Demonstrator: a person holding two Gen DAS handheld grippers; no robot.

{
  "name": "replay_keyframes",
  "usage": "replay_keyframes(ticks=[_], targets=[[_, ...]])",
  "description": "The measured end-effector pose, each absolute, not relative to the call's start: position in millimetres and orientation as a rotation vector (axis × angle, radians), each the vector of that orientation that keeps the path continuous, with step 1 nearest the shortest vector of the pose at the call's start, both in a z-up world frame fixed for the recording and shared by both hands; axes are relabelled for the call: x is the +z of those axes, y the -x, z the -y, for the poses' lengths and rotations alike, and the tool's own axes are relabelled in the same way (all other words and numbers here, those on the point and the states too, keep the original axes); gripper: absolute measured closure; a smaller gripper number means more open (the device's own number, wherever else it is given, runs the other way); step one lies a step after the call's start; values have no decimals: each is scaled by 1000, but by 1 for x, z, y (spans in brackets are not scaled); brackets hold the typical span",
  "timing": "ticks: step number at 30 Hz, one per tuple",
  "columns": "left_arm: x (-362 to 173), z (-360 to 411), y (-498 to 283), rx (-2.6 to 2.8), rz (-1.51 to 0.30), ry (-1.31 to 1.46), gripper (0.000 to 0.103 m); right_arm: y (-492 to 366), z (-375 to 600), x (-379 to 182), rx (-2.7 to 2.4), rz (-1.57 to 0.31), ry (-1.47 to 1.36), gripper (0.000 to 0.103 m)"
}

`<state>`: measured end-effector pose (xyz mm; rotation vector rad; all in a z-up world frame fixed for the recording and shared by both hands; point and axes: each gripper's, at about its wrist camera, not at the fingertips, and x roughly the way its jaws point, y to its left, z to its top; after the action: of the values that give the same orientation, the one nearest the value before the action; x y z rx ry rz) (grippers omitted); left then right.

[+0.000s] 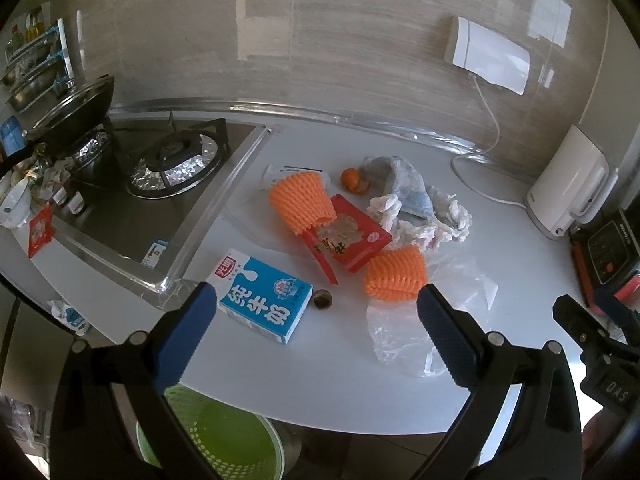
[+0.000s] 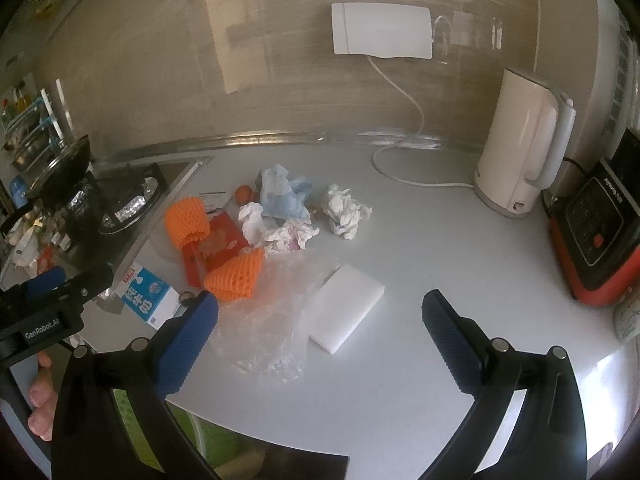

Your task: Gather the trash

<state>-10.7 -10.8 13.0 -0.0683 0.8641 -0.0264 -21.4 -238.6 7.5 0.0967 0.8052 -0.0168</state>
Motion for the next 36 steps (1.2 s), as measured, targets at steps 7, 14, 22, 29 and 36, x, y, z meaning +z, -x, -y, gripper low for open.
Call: replay_keyframes(ticks=[7, 14, 22, 29, 36], targets=[[14, 11, 11, -24, -861, 75, 7, 21, 238, 8, -18, -806, -87, 2], [14, 8, 9, -27, -869, 77, 7, 21, 237, 8, -19, -806, -88, 2], [13, 7, 8, -21, -871, 78, 7, 20, 235, 7, -13, -812, -88, 2], [13, 6, 8, -23, -871, 73, 7, 20, 234, 7, -14, -813, -88, 2], [12, 5, 8, -16, -879, 80, 7, 20, 235, 6, -9, -815, -98, 2]])
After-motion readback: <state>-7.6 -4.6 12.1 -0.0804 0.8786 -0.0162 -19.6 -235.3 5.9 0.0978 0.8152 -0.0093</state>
